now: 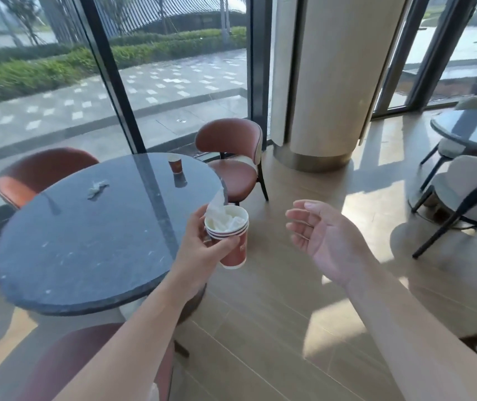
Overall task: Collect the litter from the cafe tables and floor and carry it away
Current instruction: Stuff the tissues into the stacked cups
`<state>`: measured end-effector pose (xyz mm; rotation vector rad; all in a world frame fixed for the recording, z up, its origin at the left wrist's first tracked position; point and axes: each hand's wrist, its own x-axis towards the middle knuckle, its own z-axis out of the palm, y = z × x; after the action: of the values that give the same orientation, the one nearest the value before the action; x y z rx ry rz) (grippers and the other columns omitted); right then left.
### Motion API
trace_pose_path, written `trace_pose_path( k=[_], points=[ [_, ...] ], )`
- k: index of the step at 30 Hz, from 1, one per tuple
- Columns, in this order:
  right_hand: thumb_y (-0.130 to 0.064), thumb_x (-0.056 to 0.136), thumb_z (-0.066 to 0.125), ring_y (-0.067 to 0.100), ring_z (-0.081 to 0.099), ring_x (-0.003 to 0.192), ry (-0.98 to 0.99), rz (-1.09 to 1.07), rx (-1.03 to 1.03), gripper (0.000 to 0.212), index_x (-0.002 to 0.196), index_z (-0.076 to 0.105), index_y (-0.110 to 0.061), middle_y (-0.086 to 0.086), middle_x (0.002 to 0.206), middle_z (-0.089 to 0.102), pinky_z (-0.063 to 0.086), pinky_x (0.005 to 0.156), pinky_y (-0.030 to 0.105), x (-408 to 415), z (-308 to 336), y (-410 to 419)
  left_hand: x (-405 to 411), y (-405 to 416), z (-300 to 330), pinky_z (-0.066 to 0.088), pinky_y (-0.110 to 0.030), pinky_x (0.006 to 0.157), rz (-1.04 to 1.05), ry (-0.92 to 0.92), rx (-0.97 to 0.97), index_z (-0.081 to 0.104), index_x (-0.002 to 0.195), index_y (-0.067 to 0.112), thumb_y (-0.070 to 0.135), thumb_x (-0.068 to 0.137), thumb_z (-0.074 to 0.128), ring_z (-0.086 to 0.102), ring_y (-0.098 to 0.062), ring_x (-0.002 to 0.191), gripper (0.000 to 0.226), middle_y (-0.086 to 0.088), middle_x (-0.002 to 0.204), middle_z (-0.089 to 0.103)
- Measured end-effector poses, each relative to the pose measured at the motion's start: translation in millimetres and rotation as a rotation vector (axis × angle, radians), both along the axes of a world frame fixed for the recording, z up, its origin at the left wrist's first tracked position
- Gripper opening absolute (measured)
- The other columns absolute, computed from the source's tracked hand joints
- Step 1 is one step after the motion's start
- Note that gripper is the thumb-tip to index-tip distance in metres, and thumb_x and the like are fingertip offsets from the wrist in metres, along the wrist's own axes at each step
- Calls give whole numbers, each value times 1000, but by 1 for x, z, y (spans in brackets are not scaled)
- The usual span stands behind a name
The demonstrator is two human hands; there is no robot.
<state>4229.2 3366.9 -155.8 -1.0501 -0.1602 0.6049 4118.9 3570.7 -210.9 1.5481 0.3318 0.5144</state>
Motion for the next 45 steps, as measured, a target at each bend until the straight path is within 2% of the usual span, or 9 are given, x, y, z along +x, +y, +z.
trace_pose_path(
  k=[3, 14, 19, 24, 27, 32, 37, 42, 45],
  points=[
    [-15, 93, 51, 17, 64, 68, 7, 8, -6, 15, 97, 65, -11, 6, 83, 70, 50, 59, 26, 20, -1, 19, 16, 19, -1, 55, -19, 78, 30, 9, 7, 51, 128, 44, 41, 57, 85, 68, -3, 104, 79, 10, 122, 68],
    [-18, 93, 52, 15, 66, 66, 70, 127, 26, 15, 96, 66, -13, 5, 83, 71, 51, 56, 25, 145, -20, 66, 121, 52, -11, 56, -23, 81, 102, 56, 47, 52, 127, 45, 41, 56, 84, 68, -4, 105, 78, 16, 116, 69],
    [-17, 94, 51, 15, 65, 65, 74, 189, 46, 14, 96, 65, -13, 4, 81, 71, 46, 62, 27, 229, -17, 84, 195, 54, 0, 55, -21, 80, 188, 47, 43, 52, 125, 42, 37, 55, 83, 67, 0, 102, 77, 13, 117, 68],
    [-15, 95, 51, 15, 65, 66, 80, 291, 27, 15, 99, 64, -12, 5, 84, 71, 47, 57, 25, 307, -10, 98, 261, 57, 13, 55, -16, 75, 280, 50, 39, 53, 124, 44, 38, 54, 83, 67, 3, 100, 76, 19, 109, 71],
    [-14, 94, 51, 16, 65, 66, 81, 339, 37, 14, 99, 64, -11, 6, 83, 71, 48, 54, 24, 342, -7, 110, 287, 63, 17, 55, -20, 79, 345, 35, 47, 53, 126, 41, 38, 54, 83, 67, -2, 105, 78, 9, 119, 68],
    [-14, 94, 51, 17, 64, 67, 64, 411, 7, 15, 99, 64, -10, 6, 81, 70, 49, 55, 25, 375, -6, 137, 309, 80, 15, 55, -20, 79, 416, 17, 3, 52, 125, 46, 40, 54, 84, 64, -13, 112, 79, 3, 125, 64],
    [-13, 95, 50, 19, 62, 71, 13, 473, -61, 15, 99, 64, -10, 8, 84, 70, 49, 60, 28, 398, -6, 179, 320, 109, 9, 55, -21, 79, 490, -4, -24, 54, 123, 49, 40, 55, 85, 67, -6, 107, 75, 10, 117, 69],
    [-15, 95, 52, 18, 63, 70, -44, 534, -102, 13, 98, 64, -12, 7, 84, 70, 50, 61, 27, 413, -16, 233, 323, 149, -5, 54, -24, 83, 553, -37, -70, 51, 130, 39, 38, 55, 85, 65, -10, 111, 82, 0, 126, 66],
    [-19, 85, 60, 16, 65, 66, -79, 569, -108, 15, 96, 66, -12, 7, 82, 70, 51, 59, 26, 422, -25, 270, 329, 183, -14, 54, -22, 83, 569, -67, -107, 51, 132, 32, 35, 57, 85, 64, -10, 110, 82, -3, 125, 66]
  ],
)
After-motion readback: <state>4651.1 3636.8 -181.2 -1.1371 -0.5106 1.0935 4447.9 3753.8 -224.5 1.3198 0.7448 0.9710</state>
